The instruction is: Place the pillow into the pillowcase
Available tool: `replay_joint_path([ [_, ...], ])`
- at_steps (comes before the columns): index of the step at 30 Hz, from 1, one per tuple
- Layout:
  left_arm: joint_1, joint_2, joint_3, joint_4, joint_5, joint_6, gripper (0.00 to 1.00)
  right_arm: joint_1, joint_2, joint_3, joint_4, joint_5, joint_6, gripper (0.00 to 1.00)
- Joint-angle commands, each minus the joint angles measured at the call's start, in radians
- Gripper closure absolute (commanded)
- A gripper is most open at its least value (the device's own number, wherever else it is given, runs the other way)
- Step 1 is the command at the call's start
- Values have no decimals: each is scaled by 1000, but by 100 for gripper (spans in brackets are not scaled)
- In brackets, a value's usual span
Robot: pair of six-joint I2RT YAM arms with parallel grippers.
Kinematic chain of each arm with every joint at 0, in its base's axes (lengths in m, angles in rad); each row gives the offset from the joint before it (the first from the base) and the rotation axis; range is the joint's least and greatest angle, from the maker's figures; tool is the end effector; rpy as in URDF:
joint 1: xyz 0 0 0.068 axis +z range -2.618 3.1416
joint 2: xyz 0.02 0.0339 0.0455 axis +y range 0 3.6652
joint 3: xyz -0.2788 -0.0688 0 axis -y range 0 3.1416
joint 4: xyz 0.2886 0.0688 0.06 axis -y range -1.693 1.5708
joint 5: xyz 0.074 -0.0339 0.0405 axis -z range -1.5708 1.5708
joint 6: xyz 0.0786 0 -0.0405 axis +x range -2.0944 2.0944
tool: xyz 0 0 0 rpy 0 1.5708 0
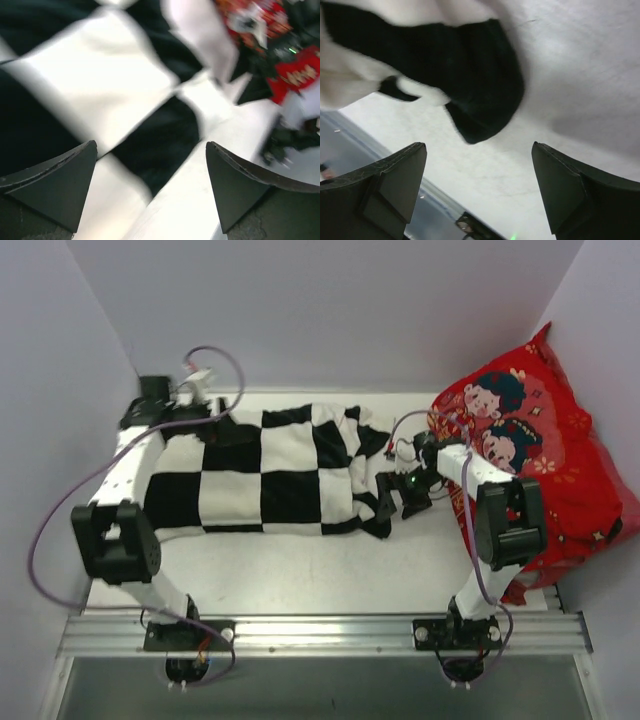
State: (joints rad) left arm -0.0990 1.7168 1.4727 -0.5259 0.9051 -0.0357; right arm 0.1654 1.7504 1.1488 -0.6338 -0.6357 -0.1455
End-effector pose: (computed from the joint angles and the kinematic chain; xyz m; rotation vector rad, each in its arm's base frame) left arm 0.4348 -0.1053 0.2925 0.5160 2.1587 -1.1165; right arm 0.3739 0.1097 0.1443 -0.5629 2.6271 0.8871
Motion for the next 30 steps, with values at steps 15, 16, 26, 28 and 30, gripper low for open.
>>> replay_joint_path([
  [15, 747, -169, -334, -412, -635, 941, 3, -1, 196, 118, -115, 10, -77, 100],
  [16, 763, -154, -347, -367, -634, 957, 3, -13, 181, 118, -127, -8, -74, 100],
  [26, 769, -11, -442, -178, -557, 1054, 5, -125, 87, 117, -210, -93, -158, 100],
  [28, 763, 16, -443, -155, -581, 1056, 13, -139, 72, 115, -210, -94, -161, 100],
  [30, 762, 59, -434, -151, -609, 1054, 24, -150, 55, 111, -210, -108, -157, 100],
])
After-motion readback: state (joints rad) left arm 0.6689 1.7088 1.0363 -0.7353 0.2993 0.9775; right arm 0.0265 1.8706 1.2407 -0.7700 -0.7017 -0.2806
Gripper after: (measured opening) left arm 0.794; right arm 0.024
